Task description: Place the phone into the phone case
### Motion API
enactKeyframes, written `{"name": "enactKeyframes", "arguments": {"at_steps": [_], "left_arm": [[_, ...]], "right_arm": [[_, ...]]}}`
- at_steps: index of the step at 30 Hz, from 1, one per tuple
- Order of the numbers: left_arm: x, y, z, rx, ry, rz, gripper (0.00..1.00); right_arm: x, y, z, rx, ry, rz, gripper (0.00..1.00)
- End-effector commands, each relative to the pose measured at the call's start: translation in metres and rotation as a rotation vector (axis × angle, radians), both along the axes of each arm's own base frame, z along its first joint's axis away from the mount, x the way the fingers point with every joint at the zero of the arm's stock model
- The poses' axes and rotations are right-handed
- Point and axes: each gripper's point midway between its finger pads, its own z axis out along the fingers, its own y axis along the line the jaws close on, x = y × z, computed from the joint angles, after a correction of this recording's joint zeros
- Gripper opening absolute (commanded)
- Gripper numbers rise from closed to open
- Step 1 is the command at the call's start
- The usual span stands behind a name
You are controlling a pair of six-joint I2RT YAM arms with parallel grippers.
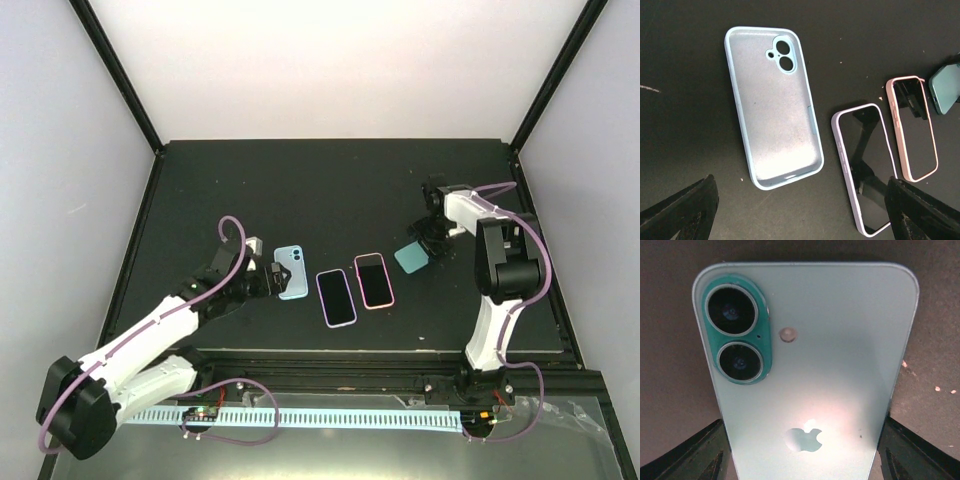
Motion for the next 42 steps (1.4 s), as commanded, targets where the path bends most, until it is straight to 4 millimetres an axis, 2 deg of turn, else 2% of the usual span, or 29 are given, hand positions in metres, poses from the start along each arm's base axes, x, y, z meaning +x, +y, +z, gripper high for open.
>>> {"name": "enactKeyframes", "arguments": {"at_steps": [1,6,10,14,18,21,29,36,38,42], "left_arm": [[-0.007,0.003,-0.003,-0.006,0.015,0.002,0.92],[-0.008,0.004,0.001,-0.023,0.004,0.008,0.91],[-0.009,-0.004,0.004,-0.068,0.004,-0.013,0.89],[-0.008,-0.017,0.006,-0.137,-0.012,-0.048,0.88],[-0.009,-0.019,0.001,-0.139,0.01,-0.057,0.87],[-0.009,-0.024,0.005,-0.164,-0.002,-0.076,0.87],[-0.004,-0.038,0.046,-0.232,-0.077,-0.145,0.83],[-0.001,-0.055,0.069,-0.315,-0.107,-0.216,0.83],[-0.005,-0.064,0.077,-0.367,-0.101,-0.266,0.83],[-0.02,-0.083,0.099,-0.548,-0.121,-0.378,0.88]], "right_arm": [[-0.012,0.006,-0.015,0.031,-0.002,0.052,0.72],[-0.015,0.008,-0.006,0.023,-0.079,0.136,0.72],[-0.017,0.007,0.004,-0.004,-0.169,0.228,0.73],[-0.017,0.014,0.01,0.02,-0.284,0.32,0.72],[-0.018,0.024,0.023,0.045,-0.384,0.409,0.7],[-0.021,0.035,0.03,0.075,-0.453,0.472,0.69],[-0.034,0.09,0.069,0.226,-0.699,0.754,0.68],[-0.052,0.145,0.114,0.408,-0.878,0.92,0.66],[-0.057,0.157,0.132,0.471,-0.932,0.932,0.66],[-0.068,0.184,0.182,0.611,-1.065,0.953,0.66]]}}
